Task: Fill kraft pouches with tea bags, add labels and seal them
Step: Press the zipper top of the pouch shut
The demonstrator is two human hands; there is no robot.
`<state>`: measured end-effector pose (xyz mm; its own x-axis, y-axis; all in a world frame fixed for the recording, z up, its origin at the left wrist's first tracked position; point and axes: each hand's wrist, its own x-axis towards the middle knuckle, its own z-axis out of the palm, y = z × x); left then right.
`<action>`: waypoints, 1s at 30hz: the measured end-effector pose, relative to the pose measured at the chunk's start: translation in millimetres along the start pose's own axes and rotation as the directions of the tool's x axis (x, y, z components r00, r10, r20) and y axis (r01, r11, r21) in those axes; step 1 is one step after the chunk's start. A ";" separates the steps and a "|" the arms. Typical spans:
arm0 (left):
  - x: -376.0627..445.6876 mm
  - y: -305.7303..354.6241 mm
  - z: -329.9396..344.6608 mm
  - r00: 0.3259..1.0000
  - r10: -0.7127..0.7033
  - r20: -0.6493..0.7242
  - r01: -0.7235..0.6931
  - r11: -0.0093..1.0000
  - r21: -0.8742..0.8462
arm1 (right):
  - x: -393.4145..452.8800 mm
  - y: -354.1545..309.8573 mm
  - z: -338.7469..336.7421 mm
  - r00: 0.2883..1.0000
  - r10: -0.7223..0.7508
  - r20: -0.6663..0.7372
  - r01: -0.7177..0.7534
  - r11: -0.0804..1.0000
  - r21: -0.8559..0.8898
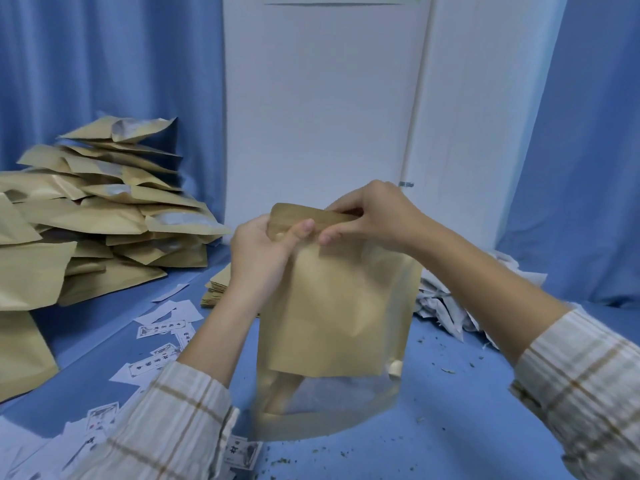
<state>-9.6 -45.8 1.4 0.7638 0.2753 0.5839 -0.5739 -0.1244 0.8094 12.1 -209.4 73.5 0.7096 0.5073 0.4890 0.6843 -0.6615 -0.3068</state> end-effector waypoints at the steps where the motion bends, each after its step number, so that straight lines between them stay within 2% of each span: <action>1: 1.6 -1.0 -1.0 0.999 0.015 -0.042 -0.015 1.000 0.013 | -1.2 3.2 -2.1 1.000 0.019 0.022 -0.018 0.999 -0.039; 3: 1.9 -3.2 -1.4 0.998 0.042 -0.054 -0.041 0.999 0.005 | -3.6 9.3 -6.3 0.997 0.059 0.042 -0.056 0.995 -0.080; 8: 2.1 -4.1 -4.3 0.995 0.083 -0.060 -0.085 0.996 -0.033 | -3.8 16.3 -13.3 0.996 0.083 0.024 -0.082 0.996 -0.036; 15: 8.6 -6.7 -18.0 0.997 0.039 -0.060 -0.043 0.997 -0.064 | -11.8 34.6 -20.2 0.995 0.097 0.005 -0.096 0.991 -0.095; 21: 11.7 -6.7 -25.1 0.999 0.034 -0.035 -0.038 0.992 -0.122 | -24.6 50.1 -27.0 0.989 0.135 -0.067 -0.134 0.991 0.008; 30: 15.3 -16.7 -26.7 0.998 0.005 -0.055 -0.012 0.992 -0.126 | -34.6 74.4 -28.4 0.976 0.183 -0.116 -0.187 0.982 -0.022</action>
<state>3.8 -14.1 -4.9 0.7437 0.3269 0.5832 -0.6154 -0.0063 0.7882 33.7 -291.8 57.0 0.7988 0.3101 0.5154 0.5355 -0.7570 -0.3744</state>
